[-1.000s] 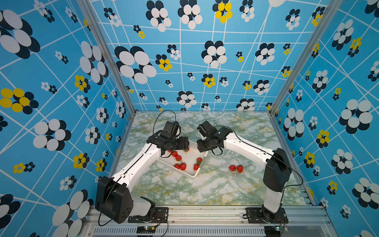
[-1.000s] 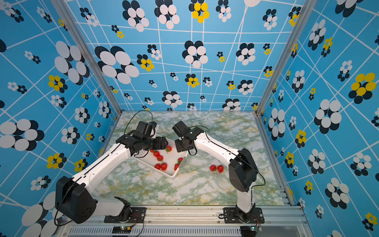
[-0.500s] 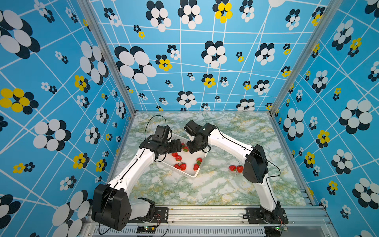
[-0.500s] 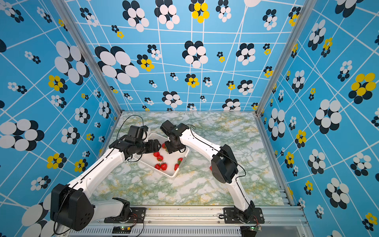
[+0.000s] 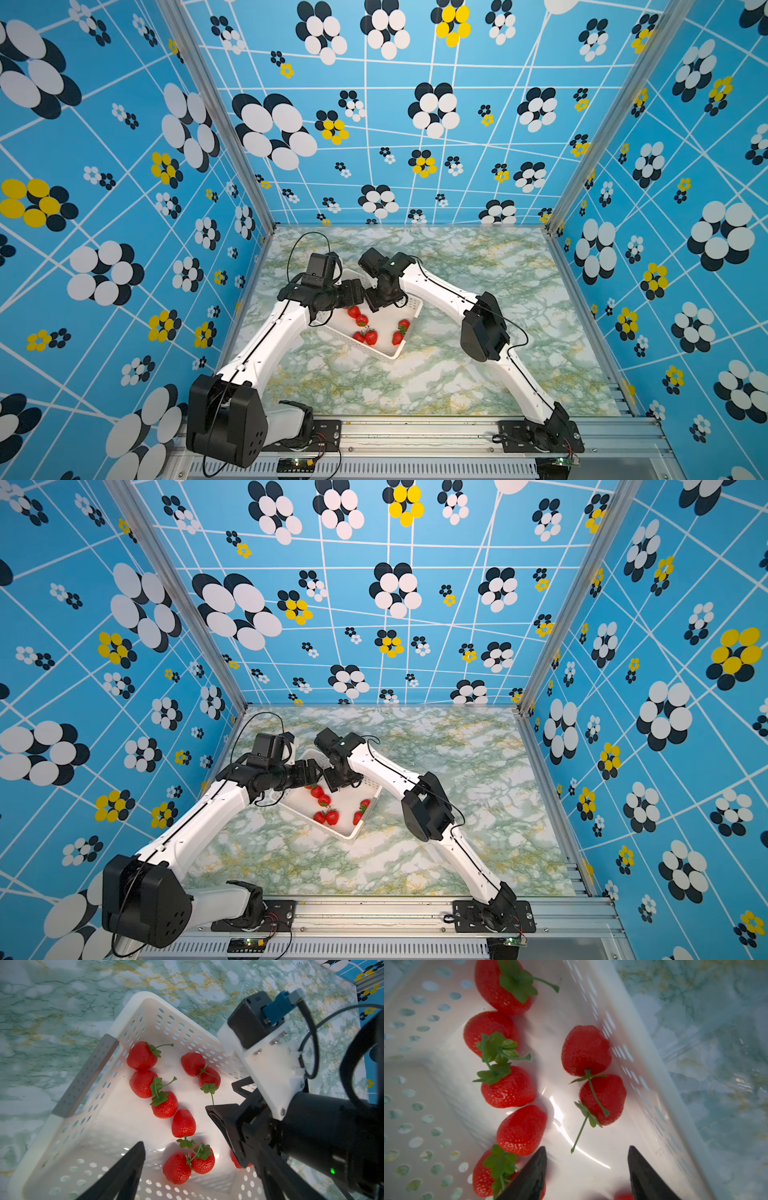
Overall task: Pack strawberries into containers
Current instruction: Pick up the strawberry from the basket.
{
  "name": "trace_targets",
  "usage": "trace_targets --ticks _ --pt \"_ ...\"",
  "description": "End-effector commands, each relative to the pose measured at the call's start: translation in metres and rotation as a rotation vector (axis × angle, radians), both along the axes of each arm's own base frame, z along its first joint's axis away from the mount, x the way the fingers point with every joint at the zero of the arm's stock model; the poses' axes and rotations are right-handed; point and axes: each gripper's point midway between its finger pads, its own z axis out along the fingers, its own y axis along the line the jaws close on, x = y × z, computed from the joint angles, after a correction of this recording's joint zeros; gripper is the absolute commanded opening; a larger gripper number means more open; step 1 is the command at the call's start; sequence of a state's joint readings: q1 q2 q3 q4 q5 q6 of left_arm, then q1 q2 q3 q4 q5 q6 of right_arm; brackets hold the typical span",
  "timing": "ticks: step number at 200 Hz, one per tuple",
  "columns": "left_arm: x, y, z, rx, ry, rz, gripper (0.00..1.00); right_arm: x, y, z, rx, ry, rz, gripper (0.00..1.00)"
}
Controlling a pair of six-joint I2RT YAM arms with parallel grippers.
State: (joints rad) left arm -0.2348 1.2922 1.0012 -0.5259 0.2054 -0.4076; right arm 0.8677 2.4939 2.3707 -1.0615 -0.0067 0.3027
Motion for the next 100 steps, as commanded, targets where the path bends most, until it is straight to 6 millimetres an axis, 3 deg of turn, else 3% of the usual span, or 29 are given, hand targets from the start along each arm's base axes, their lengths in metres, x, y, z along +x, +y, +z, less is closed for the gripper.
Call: trace_targets --ticks 1,100 --pt "-0.002 0.001 -0.007 -0.013 0.017 -0.004 0.86 0.001 -0.003 -0.003 -0.028 -0.002 -0.006 0.65" --pt "-0.002 0.002 -0.009 -0.016 0.016 -0.013 0.86 0.031 0.010 -0.009 0.008 -0.112 -0.066 0.68"
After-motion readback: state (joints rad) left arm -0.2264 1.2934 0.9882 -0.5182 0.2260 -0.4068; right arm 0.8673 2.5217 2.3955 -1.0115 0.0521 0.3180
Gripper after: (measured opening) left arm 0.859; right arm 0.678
